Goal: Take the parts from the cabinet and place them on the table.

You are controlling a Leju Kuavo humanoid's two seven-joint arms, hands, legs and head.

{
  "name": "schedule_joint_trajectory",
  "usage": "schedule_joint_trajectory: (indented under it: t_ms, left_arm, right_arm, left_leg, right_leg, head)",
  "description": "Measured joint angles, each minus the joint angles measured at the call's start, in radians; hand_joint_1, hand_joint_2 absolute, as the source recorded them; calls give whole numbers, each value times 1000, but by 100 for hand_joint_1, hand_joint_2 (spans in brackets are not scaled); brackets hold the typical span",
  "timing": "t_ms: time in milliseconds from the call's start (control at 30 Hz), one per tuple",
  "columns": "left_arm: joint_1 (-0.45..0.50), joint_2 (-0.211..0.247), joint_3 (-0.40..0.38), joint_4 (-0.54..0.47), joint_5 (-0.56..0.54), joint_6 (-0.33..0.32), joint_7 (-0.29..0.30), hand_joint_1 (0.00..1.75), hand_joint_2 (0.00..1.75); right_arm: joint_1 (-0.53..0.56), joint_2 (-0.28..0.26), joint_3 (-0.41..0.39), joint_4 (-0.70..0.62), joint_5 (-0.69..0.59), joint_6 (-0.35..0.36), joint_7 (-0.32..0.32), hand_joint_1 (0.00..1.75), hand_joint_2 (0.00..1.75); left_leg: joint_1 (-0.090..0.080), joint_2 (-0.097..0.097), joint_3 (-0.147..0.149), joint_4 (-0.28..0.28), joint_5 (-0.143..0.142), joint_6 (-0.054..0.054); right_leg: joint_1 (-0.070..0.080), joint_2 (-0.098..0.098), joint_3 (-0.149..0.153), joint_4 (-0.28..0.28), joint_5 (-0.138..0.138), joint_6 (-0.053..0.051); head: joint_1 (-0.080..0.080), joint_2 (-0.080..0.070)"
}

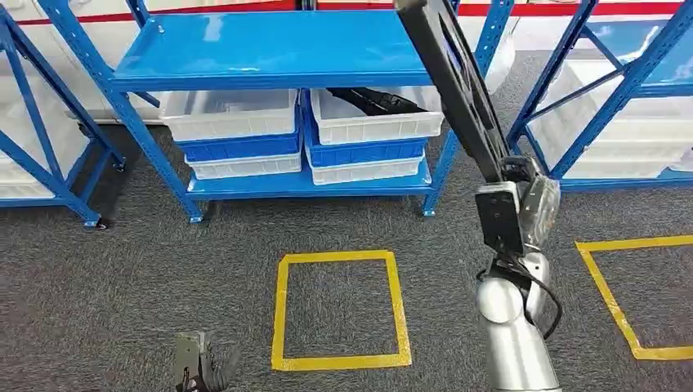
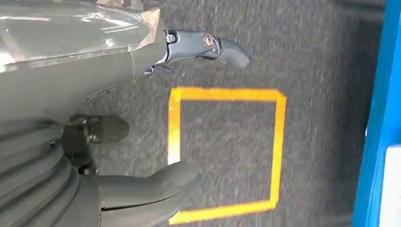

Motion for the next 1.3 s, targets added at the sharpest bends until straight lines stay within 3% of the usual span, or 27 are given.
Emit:
schedule_joint_trajectory:
  t_ms: [67, 100, 133, 167, 233, 267, 300, 333, 433, 467, 500, 533, 567, 633, 700, 767, 800, 833, 967, 1000, 1033, 1100, 1133, 1167, 1233, 1267, 1300]
  left_arm:
    - [-3, 0, -8, 1, 0, 1, 2, 0, 175]
    - [-5, 1, -10, 1, 0, 1, 3, 0, 175]
    - [-6, 1, -11, 2, 0, 1, 3, 0, 175]
    - [-7, 2, -13, 3, 0, 1, 3, 0, 175]
    - [-14, 2, -23, 4, -1, 0, 6, 0, 175]
    - [-20, 2, -30, 5, -2, 0, 9, 0, 175]
    - [-29, 4, -34, 4, -1, 2, 12, 0, 175]
    - [-35, 3, -36, 4, -1, 5, 13, 0, 175]
    - [-42, 3, -48, 5, 11, 9, 24, 0, 175]
    - [-44, 0, -52, 6, 13, 10, 24, 0, 175]
    - [-49, 1, -53, 6, 19, 11, 25, 0, 175]
    - [-51, 0, -54, 6, 23, 13, 25, 0, 175]
    - [-52, -2, -56, 6, 27, 18, 25, 0, 175]
    - [-52, -2, -59, 6, 40, 25, 24, 0, 175]
    - [-52, -2, -60, 6, 55, 27, 20, 0, 175]
    - [-53, -1, -60, 6, 62, 27, 18, 0, 175]
    - [-57, 0, -60, 5, 65, 27, 15, 0, 175]
    - [-60, 1, -60, 5, 71, 27, 13, 0, 175]
    - [-57, 5, -60, 7, 86, 30, 8, 0, 175]
    - [-55, 7, -60, 8, 88, 31, 8, 0, 175]
    - [-54, 7, -60, 8, 90, 31, 8, 0, 175]
    - [-55, 9, -60, 8, 95, 31, 6, 0, 175]
    - [-54, 10, -61, 8, 96, 32, 6, 0, 175]
    - [-53, 11, -60, 8, 100, 33, 5, 0, 175]
    - [-53, 13, -60, 8, 106, 36, -1, 0, 175]
    - [-54, 13, -60, 8, 107, 39, -7, 0, 175]
    - [-55, 16, -60, 6, 115, 39, -16, 0, 175]
  right_arm:
    - [19, -5, -8, -16, -2, -2, -2, 175, 175]
    - [25, -8, -13, -21, -2, -2, -3, 175, 175]
    - [30, -9, -16, -24, -3, -2, -3, 175, 175]
    - [35, -11, -19, -27, -3, -2, -3, 175, 175]
    - [46, -15, -27, -34, -8, -5, -3, 175, 175]
    - [50, -19, -32, -40, -13, -7, -3, 175, 175]
    - [55, -21, -37, -46, -18, -9, -6, 175, 175]
    - [59, -24, -43, -53, -23, -12, -9, 175, 175]
    - [68, -41, -60, -63, -59, -17, -28, 175, 175]
    - [71, -48, -68, -64, -68, -20, -32, 175, 175]
    - [72, -55, -75, -64, -73, -22, -35, 175, 175]
    - [70, -67, -83, -64, -81, -23, -42, 175, 175]
    - [69, -73, -89, -63, -87, -23, -45, 175, 175]
    - [69, -79, -98, -58, -99, -23, -53, 175, 175]
    - [67, -80, -101, -49, -111, -23, -65, 175, 175]
    - [57, -80, -104, -40, -118, -23, -69, 175, 175]
    - [49, -80, -104, -37, -123, -23, -72, 175, 175]
    - [40, -80, -104, -32, -126, -22, -76, 175, 175]
    - [21, -78, -105, -10, -131, -21, -81, 175, 175]
    - [16, -77, -105, -6, -132, -20, -81, 175, 175]
    - [13, -74, -105, -2, -132, -20, -81, 175, 175]
    - [5, -73, -105, 7, -134, -20, -81, 175, 175]
    - [2, -70, -105, 13, -135, -19, -81, 175, 175]
    - [0, -69, -105, 21, -135, -19, -81, 175, 175]
    - [-5, -67, -105, 34, -134, -19, -81, 175, 175]
    - [-9, -67, -105, 37, -134, -19, -81, 175, 175]
    - [-14, -65, -104, 42, -134, -19, -81, 175, 175]
  left_leg:
    - [2, 2, -28, 139, -125, -5]
    - [1, 2, -41, 210, -159, -7]
    - [1, 2, -44, 261, -165, -7]
    - [1, 2, -29, 276, -140, -4]
    - [-4, 2, 57, 198, -67, 11]
    - [-8, 1, 121, 125, -63, 22]
    - [-15, 2, 180, 33, -113, 37]
    - [-16, 2, 220, -41, -135, 36]
    - [-31, 2, 205, -40, -109, 56]
    - [-15, 7, 193, -59, -86, 63]
    - [-18, 8, 188, -62, -70, 65]
    - [-16, 9, 169, -62, -53, 73]
    - [-15, 9, 151, -62, -39, 71]
    - [-15, 12, 115, -59, -10, 68]
    - [-12, 15, 76, -54, 16, 60]
    - [-6, 15, 39, -45, 40, 48]
    - [-7, 15, 29, -36, 50, 39]
    - [-9, 14, 16, -33, 61, 30]
    - [0, 11, 10, -60, 107, 0]
    - [4, 9, -4, -43, 64, -3]
    - [4, 9, -21, 9, -15, -5]
    - [4, 6, -58, 164, -131, -11]
    - [4, 6, -68, 232, -153, -11]
    - [4, 6, -65, 271, -145, -8]
    - [-1, 5, 5, 225, -84, 6]
    - [-5, 4, 61, 164, -61, 17]
    - [-15, 0, 140, 70, -69, 37]
  right_leg:
    - [3, 0, -28, 3, 24, -7]
    - [6, 0, -44, 5, 36, -9]
    - [9, 0, -61, 8, 47, -9]
    - [12, 1, -81, 12, 59, -10]
    - [19, 3, -116, 20, 81, -6]
    - [21, 3, -129, 22, 92, -4]
    - [20, 2, -137, 24, 101, 0]
    - [22, -1, -139, 25, 109, 7]
    - [15, -6, -141, 10, 142, 29]
    - [14, -4, -150, 15, 144, 31]
    - [14, 4, -165, 31, 106, 30]
    - [11, 5, -186, 85, 40, 21]
    - [8, 6, -198, 156, -19, 19]
    - [-1, 6, -215, 295, -70, 35]
    - [-11, 6, -181, 320, -25, 69]
    - [-23, 6, -75, 199, 20, 93]
    - [-28, 7, -4, 97, -14, 90]
    - [-13, 12, 55, 1, -59, 72]
    - [-9, 8, 8, 15, -23, 21]
    - [-10, 5, 5, 15, -9, 12]
    - [-9, 4, -12, 15, 6, 1]
    - [-3, 4, -44, 17, 33, -6]
    - [1, 4, -60, 18, 45, -8]
    - [5, 5, -77, 18, 57, -9]
    - [14, 5, -106, 20, 78, -9]
    - [19, 6, -117, 20, 86, -9]
    - [15, 6, -122, 21, 94, -9]
  head:
    - [-11, 0]
    - [-12, 0]
    - [-13, 0]
    - [-13, 0]
    - [-14, 0]
    - [-14, 0]
    - [-13, 0]
    - [-11, 0]
    - [-14, 0]
    - [-18, 0]
    - [-22, 0]
    - [-6, 0]
    - [-1, 0]
    - [1, 0]
    - [1, 0]
    - [1, 0]
    - [2, 0]
    - [5, 0]
    - [-2, 0]
    - [-4, 0]
    - [-11, 0]
    - [-14, 0]
    - [-14, 0]
    - [-14, 0]
    - [-14, 0]
    - [-14, 0]
    - [-14, 0]
